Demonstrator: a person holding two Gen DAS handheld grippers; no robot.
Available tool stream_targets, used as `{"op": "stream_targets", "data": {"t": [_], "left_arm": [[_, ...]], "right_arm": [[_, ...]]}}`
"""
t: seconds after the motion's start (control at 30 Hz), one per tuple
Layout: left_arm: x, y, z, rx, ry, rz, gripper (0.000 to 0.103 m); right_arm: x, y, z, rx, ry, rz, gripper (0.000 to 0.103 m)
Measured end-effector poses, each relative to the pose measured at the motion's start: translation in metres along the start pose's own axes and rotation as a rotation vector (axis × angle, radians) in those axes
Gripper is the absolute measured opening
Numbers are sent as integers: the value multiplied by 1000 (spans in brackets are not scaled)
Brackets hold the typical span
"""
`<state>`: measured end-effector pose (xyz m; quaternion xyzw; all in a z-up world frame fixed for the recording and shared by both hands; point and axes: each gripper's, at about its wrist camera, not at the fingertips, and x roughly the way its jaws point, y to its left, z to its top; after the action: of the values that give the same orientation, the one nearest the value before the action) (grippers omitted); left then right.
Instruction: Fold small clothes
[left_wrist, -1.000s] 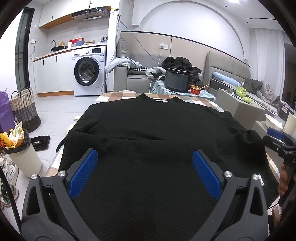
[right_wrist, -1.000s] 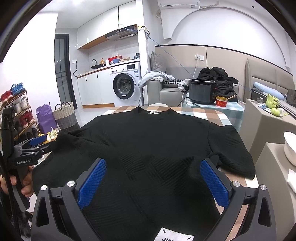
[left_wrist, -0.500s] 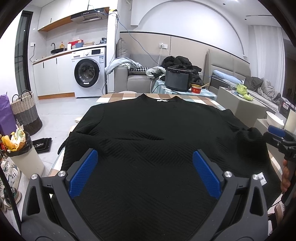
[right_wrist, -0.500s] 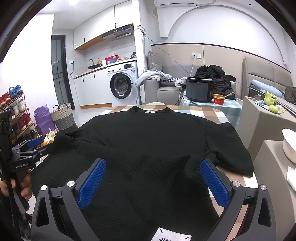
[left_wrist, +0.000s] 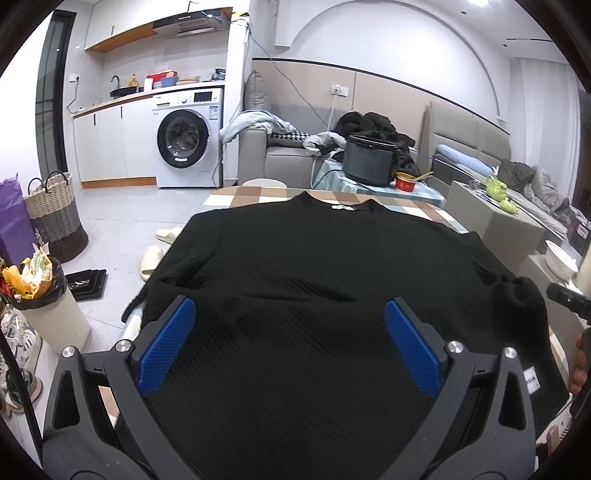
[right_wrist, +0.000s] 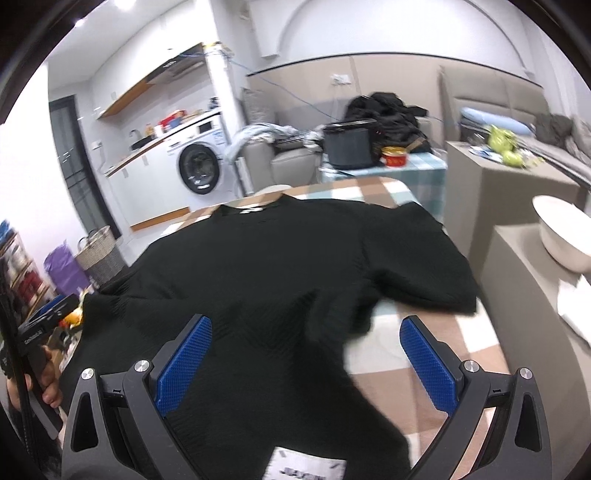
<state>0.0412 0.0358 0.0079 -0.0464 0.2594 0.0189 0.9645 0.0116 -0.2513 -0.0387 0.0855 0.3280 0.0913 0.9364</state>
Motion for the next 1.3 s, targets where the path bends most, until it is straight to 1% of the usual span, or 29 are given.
{"op": "stream_targets", "data": {"t": [0.17, 0.2, 0.3, 0.43, 0.53, 0.6, 0.7, 0.73, 0.77, 0.83, 0.9, 0.97, 1.1, 1.13, 1.17, 1.2, 1.23, 1.27, 1.3], "left_arm": [[15, 8, 10, -6, 12, 13, 102], [19, 9, 11, -4, 16, 10, 102], [32, 8, 16, 1, 30, 3, 102], [48, 8, 20, 10, 47, -2, 102], [61, 10, 24, 9, 63, 4, 102], [69, 13, 26, 2, 68, 16, 102], [81, 21, 29, -16, 78, 32, 102], [85, 23, 30, -21, 82, 36, 102], [91, 25, 31, -24, 85, 39, 102], [97, 29, 33, -27, 90, 43, 102], [104, 29, 35, -22, 92, 54, 102], [110, 29, 37, -14, 94, 61, 102], [123, 30, 41, -19, 110, 63, 102], [127, 30, 42, -19, 112, 65, 102], [130, 29, 43, -18, 113, 66, 102], [134, 29, 43, -20, 114, 67, 102], [135, 30, 43, -22, 116, 67, 102], [139, 31, 44, -25, 120, 66, 102], [140, 30, 44, -26, 121, 66, 102]], "right_arm": [[5, -35, 3, 118, 39, -49, 103], [7, -41, 3, 139, 49, -57, 101], [13, -53, 6, 153, 70, -73, 93], [18, -65, 11, 174, 83, -120, 93], [25, -82, 13, 228, 102, -145, 91], [33, -96, 15, 292, 124, -141, 84], [46, -118, 15, 401, 160, -120, 78], [49, -123, 16, 422, 168, -122, 77], [53, -129, 16, 452, 173, -118, 73], [61, -138, 16, 509, 190, -105, 72], [69, -148, 17, 567, 206, -97, 66], [76, -154, 19, 588, 215, -114, 66], [88, -160, 29, 598, 196, -153, 62], [89, -161, 30, 601, 193, -165, 59], [91, -162, 32, 602, 191, -185, 50], [95, -163, 35, 602, 192, -213, 36], [98, -165, 36, 605, 195, -236, 29], [101, -167, 38, 611, 197, -250, 20], [102, -168, 39, 621, 192, -253, 15]]}}
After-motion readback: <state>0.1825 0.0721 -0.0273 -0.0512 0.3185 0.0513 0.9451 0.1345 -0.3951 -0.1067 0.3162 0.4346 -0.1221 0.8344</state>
